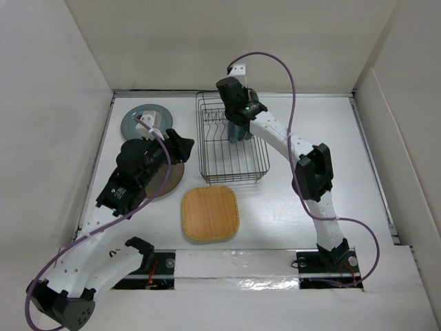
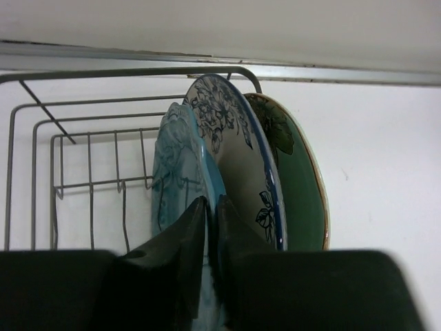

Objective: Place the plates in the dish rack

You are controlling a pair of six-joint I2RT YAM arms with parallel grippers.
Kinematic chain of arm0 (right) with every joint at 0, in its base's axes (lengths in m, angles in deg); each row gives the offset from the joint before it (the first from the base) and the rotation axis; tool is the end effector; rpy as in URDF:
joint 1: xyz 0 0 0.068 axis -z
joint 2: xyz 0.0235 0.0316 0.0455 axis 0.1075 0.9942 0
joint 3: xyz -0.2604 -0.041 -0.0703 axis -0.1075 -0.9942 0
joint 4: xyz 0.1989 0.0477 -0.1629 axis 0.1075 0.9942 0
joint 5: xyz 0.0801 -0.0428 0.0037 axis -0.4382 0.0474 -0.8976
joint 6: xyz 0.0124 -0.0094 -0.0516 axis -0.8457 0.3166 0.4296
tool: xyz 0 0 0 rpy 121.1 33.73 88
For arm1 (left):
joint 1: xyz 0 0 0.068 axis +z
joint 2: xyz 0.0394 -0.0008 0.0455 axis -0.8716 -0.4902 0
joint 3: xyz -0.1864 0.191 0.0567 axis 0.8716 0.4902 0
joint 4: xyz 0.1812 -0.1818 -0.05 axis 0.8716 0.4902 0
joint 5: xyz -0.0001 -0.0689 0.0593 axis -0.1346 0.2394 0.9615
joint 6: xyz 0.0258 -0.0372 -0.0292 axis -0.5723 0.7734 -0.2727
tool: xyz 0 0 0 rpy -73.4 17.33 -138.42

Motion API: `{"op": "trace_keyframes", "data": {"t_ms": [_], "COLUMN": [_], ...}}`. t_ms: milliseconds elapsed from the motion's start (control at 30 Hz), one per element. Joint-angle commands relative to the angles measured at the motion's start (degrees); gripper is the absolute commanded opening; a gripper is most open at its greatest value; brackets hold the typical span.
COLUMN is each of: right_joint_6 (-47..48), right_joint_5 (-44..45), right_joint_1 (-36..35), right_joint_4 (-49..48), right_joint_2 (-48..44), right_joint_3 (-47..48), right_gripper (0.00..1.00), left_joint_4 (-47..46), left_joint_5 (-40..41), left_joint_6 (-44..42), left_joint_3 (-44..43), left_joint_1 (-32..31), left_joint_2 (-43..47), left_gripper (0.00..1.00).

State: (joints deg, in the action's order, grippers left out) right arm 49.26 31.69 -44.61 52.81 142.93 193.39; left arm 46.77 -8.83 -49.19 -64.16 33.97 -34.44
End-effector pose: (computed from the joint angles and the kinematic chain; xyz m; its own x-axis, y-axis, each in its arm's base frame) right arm 0.4198 0.3013 0.3205 -0.3627 -0.1446 -0.9206 0.0994 0.9762 -0.1926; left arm 0.1679 -0.0857 0.3832 -0.1863 -0.3038 -0.9343 0.4418 0.8235 -0.3559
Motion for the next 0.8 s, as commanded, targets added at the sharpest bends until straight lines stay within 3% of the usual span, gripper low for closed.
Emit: {"op": "trace_keyframes", "data": {"t_ms": [0, 100, 200, 367, 467, 500, 600, 633, 667, 767], "right_joint_6": [-5.4, -6.2, -7.0, -7.4, -8.2, -8.6, -11.9, -13.3, -14.2, -19.4], "right_joint_5": [-1.8, -3.7, -6.0, -9.7, -12.6, -13.5, -16.6, -16.8, -17.6, -21.5], "right_joint_1": [0.7, 0.7, 1.3, 1.3, 0.1, -0.5, -3.3, -4.8, -6.2, -10.4], "right_joint_4": [-1.9, -2.1, -2.6, -5.5, -11.9, -13.5, -20.2, -22.3, -24.4, -23.6], "right_joint_2": [-3.5, -6.8, -11.5, -21.6, -32.2, -35.3, -49.6, -53.6, -61.5, -72.9], "right_joint_3": [-1.3, -1.4, -2.5, -9.6, -22.8, -31.7, -46.3, -56.4, -61.1, -74.6], "right_gripper": [0.35, 0.65, 0.79, 0.90, 0.91, 0.90, 0.61, 0.26, 0.04, 0.00], "left_joint_4": [-1.8, -1.8, -1.8, -1.7, -1.7, -1.7, -1.8, -1.8, -2.0, -2.6], "left_joint_5": [-0.6, -0.6, -0.8, -0.5, -0.4, -0.3, 0.0, 0.0, -0.2, 0.1], "left_joint_6": [-0.7, -0.7, -0.6, -0.7, -0.7, -0.7, -0.7, -0.7, -0.8, -0.9], "left_joint_3": [-1.2, -1.2, -1.2, -1.2, -1.2, -1.2, -1.2, -1.2, -1.1, -0.7], "left_joint_1": [-0.3, -0.3, -0.3, -0.3, -0.3, -0.3, -0.3, -0.3, -0.3, -0.3], "left_joint_2": [0.5, 0.6, 0.7, 1.1, 0.9, 0.8, 0.7, 0.7, 0.7, 0.9], "left_gripper": [0.51, 0.51, 0.51, 0.52, 0.52, 0.52, 0.50, 0.49, 0.46, 0.33]}}
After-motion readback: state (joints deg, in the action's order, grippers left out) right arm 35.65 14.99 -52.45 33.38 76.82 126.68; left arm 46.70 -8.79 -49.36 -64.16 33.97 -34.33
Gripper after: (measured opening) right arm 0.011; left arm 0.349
